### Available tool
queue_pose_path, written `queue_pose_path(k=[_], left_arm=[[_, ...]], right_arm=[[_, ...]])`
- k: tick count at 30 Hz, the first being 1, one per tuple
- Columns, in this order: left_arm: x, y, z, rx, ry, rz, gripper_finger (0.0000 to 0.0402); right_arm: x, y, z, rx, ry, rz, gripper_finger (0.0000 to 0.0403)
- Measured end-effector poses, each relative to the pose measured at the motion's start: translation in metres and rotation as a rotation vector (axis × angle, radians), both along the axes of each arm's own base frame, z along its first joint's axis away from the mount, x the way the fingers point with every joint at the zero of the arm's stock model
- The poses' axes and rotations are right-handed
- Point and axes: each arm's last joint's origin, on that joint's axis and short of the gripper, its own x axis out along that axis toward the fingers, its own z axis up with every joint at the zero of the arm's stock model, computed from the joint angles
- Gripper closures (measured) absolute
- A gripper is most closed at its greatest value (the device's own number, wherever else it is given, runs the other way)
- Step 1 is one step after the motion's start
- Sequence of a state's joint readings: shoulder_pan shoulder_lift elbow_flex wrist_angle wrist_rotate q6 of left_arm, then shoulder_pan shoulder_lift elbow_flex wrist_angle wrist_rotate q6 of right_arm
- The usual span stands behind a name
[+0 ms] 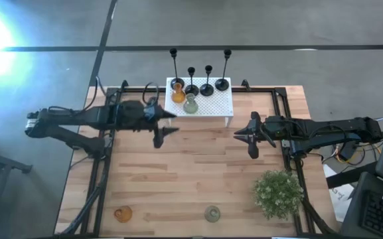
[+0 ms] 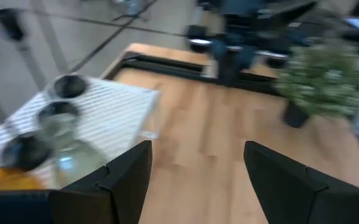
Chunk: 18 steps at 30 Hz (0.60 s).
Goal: Pick & Place candle stick holders
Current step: Put the green glass candle holder on the shelf
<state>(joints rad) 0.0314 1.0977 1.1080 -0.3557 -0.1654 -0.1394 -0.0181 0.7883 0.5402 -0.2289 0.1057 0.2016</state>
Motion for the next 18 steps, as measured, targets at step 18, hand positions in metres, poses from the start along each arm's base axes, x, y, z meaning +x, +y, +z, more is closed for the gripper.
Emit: queue_pose_path(k=[18], left_arm=[[-0.014,-0.078,-0.030,0.086,0.057,-0.084,0.0142]], right_arm=[[0.003,0.000,0.006,-0.098,-0.054,0.046,0.0335]])
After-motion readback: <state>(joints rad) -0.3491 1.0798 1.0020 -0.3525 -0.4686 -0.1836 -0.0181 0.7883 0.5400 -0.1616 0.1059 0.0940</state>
